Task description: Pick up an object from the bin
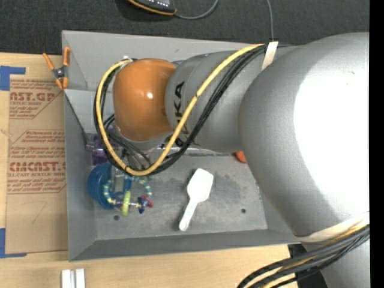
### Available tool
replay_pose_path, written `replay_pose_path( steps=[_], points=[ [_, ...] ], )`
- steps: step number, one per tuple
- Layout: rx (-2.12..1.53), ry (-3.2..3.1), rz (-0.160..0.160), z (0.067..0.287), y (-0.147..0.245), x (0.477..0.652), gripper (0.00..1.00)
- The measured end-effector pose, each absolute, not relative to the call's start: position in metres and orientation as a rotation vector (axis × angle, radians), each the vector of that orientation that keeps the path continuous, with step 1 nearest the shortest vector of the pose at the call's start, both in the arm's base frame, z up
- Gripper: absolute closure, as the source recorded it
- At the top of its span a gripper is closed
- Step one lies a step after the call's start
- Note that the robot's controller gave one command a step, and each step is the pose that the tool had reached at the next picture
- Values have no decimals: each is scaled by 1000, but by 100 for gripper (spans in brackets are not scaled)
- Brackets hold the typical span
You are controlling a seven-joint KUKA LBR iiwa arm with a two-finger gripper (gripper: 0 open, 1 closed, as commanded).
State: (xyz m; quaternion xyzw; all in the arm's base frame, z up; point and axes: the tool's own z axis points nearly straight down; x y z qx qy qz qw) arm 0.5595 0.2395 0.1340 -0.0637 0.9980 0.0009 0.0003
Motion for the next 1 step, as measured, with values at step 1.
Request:
replay_pose_path(
  steps=[1],
  points=[
    [-200, 3134, 3, 140, 240, 559, 100]
  ],
)
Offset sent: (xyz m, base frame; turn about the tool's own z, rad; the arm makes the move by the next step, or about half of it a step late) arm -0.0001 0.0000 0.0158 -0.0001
